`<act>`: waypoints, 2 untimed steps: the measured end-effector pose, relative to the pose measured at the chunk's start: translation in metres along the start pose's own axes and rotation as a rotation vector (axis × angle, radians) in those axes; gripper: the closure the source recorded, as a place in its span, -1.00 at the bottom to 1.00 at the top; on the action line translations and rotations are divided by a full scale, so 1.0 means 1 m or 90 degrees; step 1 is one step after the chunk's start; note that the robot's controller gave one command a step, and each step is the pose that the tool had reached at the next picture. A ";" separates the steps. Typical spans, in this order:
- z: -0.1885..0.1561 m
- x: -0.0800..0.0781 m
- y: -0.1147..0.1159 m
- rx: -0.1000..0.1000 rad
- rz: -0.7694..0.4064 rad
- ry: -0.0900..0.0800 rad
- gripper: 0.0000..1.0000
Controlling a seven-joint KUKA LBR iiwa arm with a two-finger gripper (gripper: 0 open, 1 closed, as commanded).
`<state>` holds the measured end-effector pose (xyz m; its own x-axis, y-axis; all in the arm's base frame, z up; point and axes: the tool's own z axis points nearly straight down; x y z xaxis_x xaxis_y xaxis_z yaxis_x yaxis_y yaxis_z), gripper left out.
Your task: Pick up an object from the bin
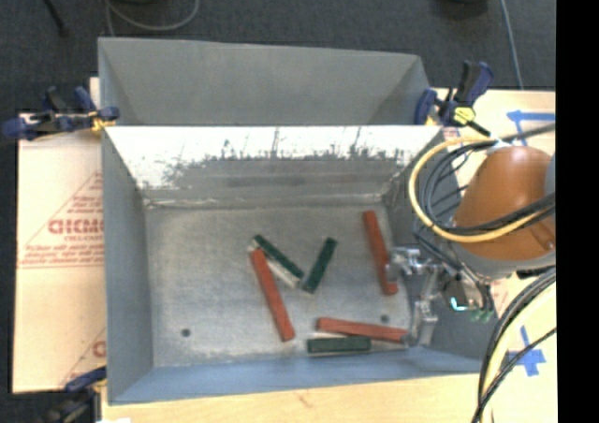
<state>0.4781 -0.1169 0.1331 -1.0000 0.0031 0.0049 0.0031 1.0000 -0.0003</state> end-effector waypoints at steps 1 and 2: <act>0.062 0.000 0.033 0.002 -0.038 -0.016 -1.00; 0.062 -0.003 0.083 -0.001 -0.021 -0.009 -1.00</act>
Offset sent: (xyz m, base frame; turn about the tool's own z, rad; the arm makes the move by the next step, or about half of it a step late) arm -0.0056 0.0333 -0.0631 -0.0583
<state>0.4813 -0.0339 0.0713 -0.9995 -0.0303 -0.0088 -0.0303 0.9995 0.0006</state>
